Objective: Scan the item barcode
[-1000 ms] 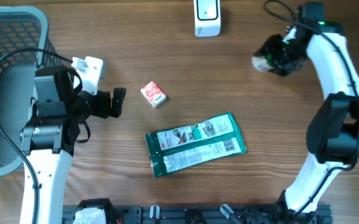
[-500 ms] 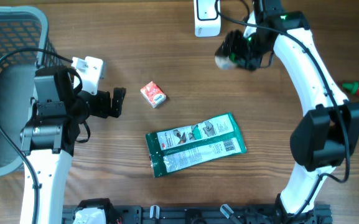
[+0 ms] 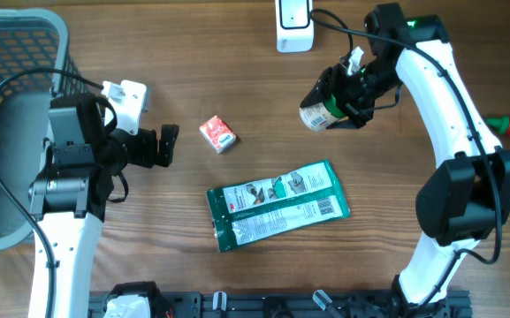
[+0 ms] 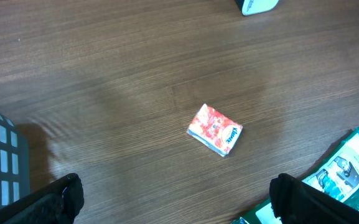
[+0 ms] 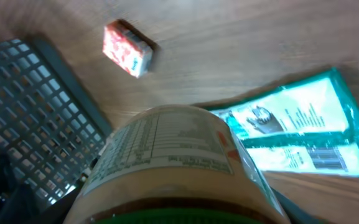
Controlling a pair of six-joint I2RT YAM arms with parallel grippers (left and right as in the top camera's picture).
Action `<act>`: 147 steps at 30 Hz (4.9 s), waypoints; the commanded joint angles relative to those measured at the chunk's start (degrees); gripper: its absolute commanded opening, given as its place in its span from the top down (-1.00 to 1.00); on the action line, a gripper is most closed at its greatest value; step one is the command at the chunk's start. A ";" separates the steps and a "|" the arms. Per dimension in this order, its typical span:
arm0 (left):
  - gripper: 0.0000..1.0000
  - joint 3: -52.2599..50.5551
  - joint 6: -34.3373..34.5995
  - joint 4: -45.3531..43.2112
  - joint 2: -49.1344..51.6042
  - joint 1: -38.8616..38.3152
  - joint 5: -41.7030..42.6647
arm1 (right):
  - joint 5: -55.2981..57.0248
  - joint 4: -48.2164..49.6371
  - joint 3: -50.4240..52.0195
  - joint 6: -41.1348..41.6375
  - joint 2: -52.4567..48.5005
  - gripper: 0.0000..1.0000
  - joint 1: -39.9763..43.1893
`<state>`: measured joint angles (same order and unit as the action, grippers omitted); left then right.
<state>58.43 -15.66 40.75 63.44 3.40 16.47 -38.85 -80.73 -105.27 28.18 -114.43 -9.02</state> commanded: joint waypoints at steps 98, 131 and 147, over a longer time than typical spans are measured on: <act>-1.00 -0.37 0.52 -0.13 0.07 0.31 1.07 | 28.04 24.04 -14.62 1.49 7.28 -0.99 38.32; -1.00 -0.37 0.50 -0.13 0.07 0.31 1.07 | 14.29 9.18 14.34 56.00 -0.98 -0.96 -20.09; -1.00 -0.37 0.50 -0.13 0.07 0.31 1.07 | 19.37 9.68 18.10 55.04 -13.29 -0.77 -23.08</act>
<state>58.43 -15.66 40.75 63.44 3.40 16.47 -23.49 -72.97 -89.95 81.52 -126.87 -30.55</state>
